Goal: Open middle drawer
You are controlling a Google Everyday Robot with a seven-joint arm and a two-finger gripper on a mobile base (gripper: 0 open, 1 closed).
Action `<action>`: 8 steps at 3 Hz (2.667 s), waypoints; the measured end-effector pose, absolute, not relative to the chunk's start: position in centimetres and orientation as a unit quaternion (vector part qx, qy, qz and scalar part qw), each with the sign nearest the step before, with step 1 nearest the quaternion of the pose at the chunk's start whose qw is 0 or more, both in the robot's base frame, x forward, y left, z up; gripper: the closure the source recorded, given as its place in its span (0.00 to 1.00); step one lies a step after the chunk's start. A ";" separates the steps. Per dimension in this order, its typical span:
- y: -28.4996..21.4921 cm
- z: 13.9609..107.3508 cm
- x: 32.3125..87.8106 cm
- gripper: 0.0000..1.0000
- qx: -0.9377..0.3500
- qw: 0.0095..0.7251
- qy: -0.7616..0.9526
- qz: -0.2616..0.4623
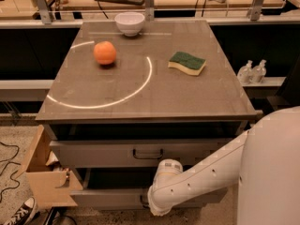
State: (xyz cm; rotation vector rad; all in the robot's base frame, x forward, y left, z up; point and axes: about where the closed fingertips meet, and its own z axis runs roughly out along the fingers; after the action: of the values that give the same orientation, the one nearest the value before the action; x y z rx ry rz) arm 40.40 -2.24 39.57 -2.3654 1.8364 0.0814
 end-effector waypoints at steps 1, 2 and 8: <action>-2.3 39.9 40.2 1.00 -0.787 0.074 0.612 0.022; -2.3 39.9 40.2 1.00 -0.787 0.075 0.612 0.022; -2.3 41.6 39.3 1.00 -0.788 0.080 0.610 -0.015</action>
Offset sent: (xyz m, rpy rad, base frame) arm -0.1064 0.0141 0.0849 -0.2128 -0.3711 -0.0588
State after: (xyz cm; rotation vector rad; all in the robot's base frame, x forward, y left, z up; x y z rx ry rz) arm 39.29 -2.34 41.61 -2.3572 1.8263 -0.0437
